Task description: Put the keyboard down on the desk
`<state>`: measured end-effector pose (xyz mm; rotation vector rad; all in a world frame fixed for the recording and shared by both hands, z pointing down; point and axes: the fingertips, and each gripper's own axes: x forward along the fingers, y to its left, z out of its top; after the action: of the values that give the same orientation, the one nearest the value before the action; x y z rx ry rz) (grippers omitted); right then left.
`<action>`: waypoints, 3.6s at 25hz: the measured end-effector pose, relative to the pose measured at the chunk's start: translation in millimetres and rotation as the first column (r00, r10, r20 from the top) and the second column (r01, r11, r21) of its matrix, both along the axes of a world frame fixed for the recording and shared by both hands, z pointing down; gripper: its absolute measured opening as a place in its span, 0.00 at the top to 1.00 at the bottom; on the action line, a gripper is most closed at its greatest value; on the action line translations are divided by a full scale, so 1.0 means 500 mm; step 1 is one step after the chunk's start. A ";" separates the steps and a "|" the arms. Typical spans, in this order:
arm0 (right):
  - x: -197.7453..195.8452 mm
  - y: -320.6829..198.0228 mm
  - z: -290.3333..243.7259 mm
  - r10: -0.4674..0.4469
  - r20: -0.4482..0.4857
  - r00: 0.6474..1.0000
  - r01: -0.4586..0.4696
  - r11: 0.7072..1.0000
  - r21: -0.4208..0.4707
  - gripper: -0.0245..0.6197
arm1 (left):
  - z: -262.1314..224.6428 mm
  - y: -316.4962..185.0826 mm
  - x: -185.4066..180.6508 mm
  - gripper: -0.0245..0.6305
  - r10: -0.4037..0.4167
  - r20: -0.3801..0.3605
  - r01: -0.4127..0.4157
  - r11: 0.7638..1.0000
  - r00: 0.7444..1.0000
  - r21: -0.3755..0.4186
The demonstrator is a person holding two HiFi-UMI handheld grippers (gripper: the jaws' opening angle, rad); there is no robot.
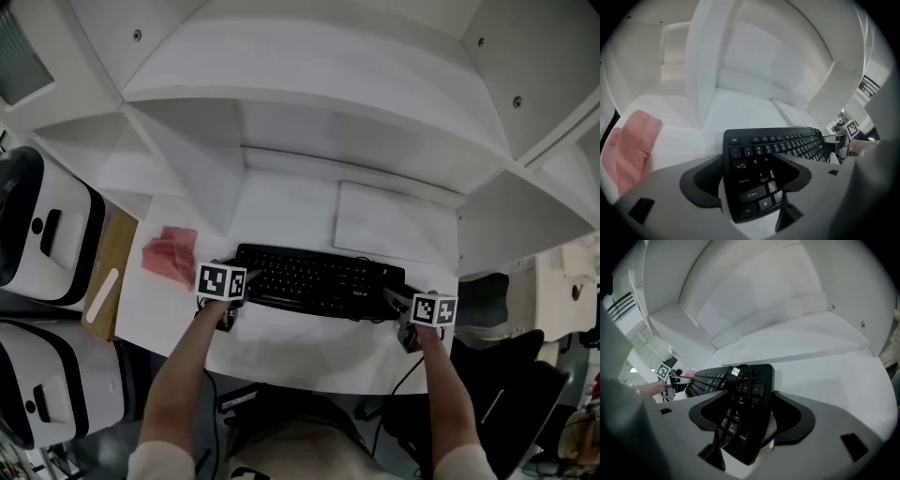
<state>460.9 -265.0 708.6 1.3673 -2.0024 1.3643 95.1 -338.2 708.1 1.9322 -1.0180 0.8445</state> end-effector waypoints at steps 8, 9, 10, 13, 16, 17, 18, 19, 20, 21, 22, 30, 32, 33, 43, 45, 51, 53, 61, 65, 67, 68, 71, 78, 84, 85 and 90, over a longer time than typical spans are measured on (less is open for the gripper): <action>0.008 -0.012 -0.006 -0.104 -0.229 0.968 0.128 0.988 0.092 0.47 | -0.001 -0.005 -0.001 0.45 0.001 0.017 -0.001 1.000 1.000 0.022; 0.008 -0.011 -0.005 -0.105 -0.229 0.968 0.128 0.988 0.088 0.47 | -0.001 -0.004 0.000 0.45 0.000 0.015 0.000 1.000 1.000 0.022; 0.010 -0.009 -0.005 -0.098 -0.223 0.970 0.119 0.989 0.086 0.47 | 0.000 -0.003 0.001 0.45 0.001 0.013 -0.001 1.000 1.000 0.022; 0.022 -0.008 -0.012 -0.038 -0.188 0.981 0.057 0.993 0.099 0.47 | -0.007 -0.005 -0.004 0.45 0.006 0.017 -0.007 0.999 1.000 0.046; 0.037 -0.011 -0.041 0.021 -0.158 0.987 0.001 0.990 0.140 0.47 | -0.037 -0.018 -0.032 0.44 -0.027 0.012 0.026 0.994 1.000 0.106; 0.040 -0.011 -0.054 0.038 -0.143 0.989 -0.015 0.987 0.158 0.47 | -0.051 -0.021 -0.043 0.44 -0.044 -0.003 0.044 0.991 0.999 0.123; 0.042 -0.011 -0.067 0.053 -0.125 0.991 -0.031 0.984 0.175 0.47 | -0.066 -0.022 -0.052 0.44 -0.057 -0.019 0.059 0.989 0.998 0.137; 0.041 -0.009 -0.079 0.066 -0.107 0.992 -0.045 0.981 0.190 0.47 | -0.081 -0.021 -0.059 0.44 -0.061 -0.032 0.065 0.986 0.998 0.153; 0.040 -0.007 -0.090 0.076 -0.089 0.993 -0.056 0.978 0.203 0.47 | -0.094 -0.018 -0.064 0.44 -0.057 -0.037 0.062 0.983 0.998 0.171; 0.038 -0.005 -0.101 0.083 -0.071 0.994 -0.066 0.974 0.215 0.47 | -0.107 -0.014 -0.068 0.44 -0.046 -0.035 0.052 0.980 0.998 0.191; 0.034 -0.003 -0.111 0.089 -0.051 0.995 -0.075 0.971 0.225 0.47 | -0.119 -0.010 -0.068 0.45 -0.032 -0.032 0.038 0.976 0.999 0.212; -0.051 0.015 -0.207 0.071 0.146 0.987 -0.110 0.953 0.284 0.52 | -0.183 0.032 -0.023 0.58 0.010 -0.115 0.023 0.959 0.993 0.282; -0.080 0.018 -0.231 0.054 0.170 0.984 -0.104 0.947 0.304 0.53 | -0.197 0.041 -0.007 0.58 0.016 -0.137 0.024 0.956 0.990 0.291; -0.096 0.019 -0.242 0.041 0.179 0.983 -0.096 0.945 0.313 0.54 | -0.203 0.045 0.000 0.58 0.022 -0.143 0.021 0.955 0.989 0.295; -0.179 0.030 -0.316 -0.065 0.165 0.984 -0.003 0.924 0.382 0.63 | -0.281 0.069 0.041 0.61 0.061 -0.166 0.002 0.934 0.984 0.357; -0.185 0.034 -0.329 -0.064 0.180 0.981 -0.012 0.920 0.392 0.67 | -0.295 0.079 0.043 0.62 0.065 -0.167 0.001 0.929 0.984 0.369; -0.211 0.047 -0.367 -0.107 0.182 0.977 0.018 0.902 0.431 0.74 | -0.341 0.107 0.057 0.72 0.084 -0.171 -0.005 0.909 0.982 0.418; -0.222 0.053 -0.378 -0.123 0.165 0.979 0.037 0.895 0.446 0.80 | -0.354 0.120 0.062 0.80 0.088 -0.172 -0.005 0.901 0.981 0.434; -0.252 0.083 -0.417 -0.197 0.114 0.974 0.115 0.859 0.500 0.92 | -0.399 0.175 0.096 0.93 0.108 -0.174 -0.014 0.883 0.979 0.470; -0.251 0.091 -0.425 -0.204 0.100 0.974 0.127 0.852 0.507 0.92 | -0.420 0.196 0.123 0.93 0.128 -0.165 -0.032 0.872 0.978 0.489; -0.250 0.098 -0.427 -0.205 0.082 0.975 0.136 0.850 0.509 0.92 | -0.427 0.208 0.135 0.94 0.137 -0.165 -0.038 0.868 0.977 0.495; -0.249 0.102 -0.429 -0.207 0.068 0.976 0.144 0.846 0.513 0.92 | -0.431 0.212 0.139 0.94 0.139 -0.164 -0.040 0.866 0.977 0.498; -0.248 0.114 -0.439 -0.212 0.042 0.976 0.159 0.836 0.526 0.92 | -0.441 0.221 0.147 0.94 0.131 -0.161 -0.033 0.863 0.978 0.503; -0.260 0.153 -0.461 -0.232 0.047 0.972 0.169 0.820 0.547 0.92 | -0.461 0.259 0.156 0.94 0.121 -0.169 -0.017 0.858 0.978 0.513; -0.281 0.174 -0.458 -0.266 0.111 0.958 0.165 0.821 0.546 0.92 | -0.465 0.298 0.153 0.94 0.109 -0.152 -0.016 0.860 0.982 0.511; -0.286 0.178 -0.456 -0.273 0.121 0.954 0.167 0.822 0.544 0.92 | -0.467 0.304 0.151 0.94 0.103 -0.151 -0.012 0.860 0.983 0.510; -0.309 0.197 -0.458 -0.305 0.159 0.939 0.176 0.823 0.540 0.92 | -0.471 0.328 0.151 0.94 0.104 -0.149 -0.013 0.860 0.983 0.510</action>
<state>306.6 -166.3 479.5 1.1145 -2.7480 0.9390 170.6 -174.3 472.8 2.4424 -1.1613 0.4486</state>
